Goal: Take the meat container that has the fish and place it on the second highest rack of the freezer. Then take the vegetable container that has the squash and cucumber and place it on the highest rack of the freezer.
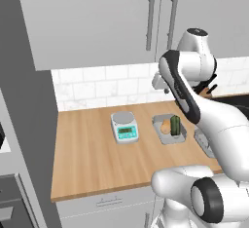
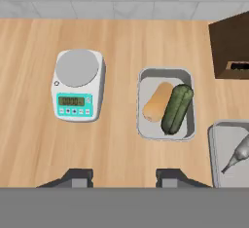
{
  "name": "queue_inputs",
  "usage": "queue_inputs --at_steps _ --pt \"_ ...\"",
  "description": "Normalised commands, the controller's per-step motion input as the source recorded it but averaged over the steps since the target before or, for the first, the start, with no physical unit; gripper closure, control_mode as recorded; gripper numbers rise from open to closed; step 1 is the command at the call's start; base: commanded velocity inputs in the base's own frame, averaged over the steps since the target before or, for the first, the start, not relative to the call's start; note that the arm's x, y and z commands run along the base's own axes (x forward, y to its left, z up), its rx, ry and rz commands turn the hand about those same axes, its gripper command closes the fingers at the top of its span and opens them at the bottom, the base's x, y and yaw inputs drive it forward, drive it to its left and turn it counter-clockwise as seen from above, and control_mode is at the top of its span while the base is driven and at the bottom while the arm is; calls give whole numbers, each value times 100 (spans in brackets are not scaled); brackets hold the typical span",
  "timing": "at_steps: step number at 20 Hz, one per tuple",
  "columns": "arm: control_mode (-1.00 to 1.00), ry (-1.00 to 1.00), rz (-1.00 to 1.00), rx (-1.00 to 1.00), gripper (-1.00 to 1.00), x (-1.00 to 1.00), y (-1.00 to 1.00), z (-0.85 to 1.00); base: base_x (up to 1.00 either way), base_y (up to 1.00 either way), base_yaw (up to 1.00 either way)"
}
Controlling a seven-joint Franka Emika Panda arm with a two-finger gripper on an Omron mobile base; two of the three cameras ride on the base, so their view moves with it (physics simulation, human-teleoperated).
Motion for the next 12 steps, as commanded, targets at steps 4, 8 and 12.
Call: queue_inputs --at_steps 4,8,12 --pt "-100 0 -9 1 -100 -45 -23 -1 0 0 0" --pt "-100 5 -56 13 -100 -78 -68 -9 0 0 0" --pt "-100 10 -82 14 -100 -13 -56 -20 0 0 0"
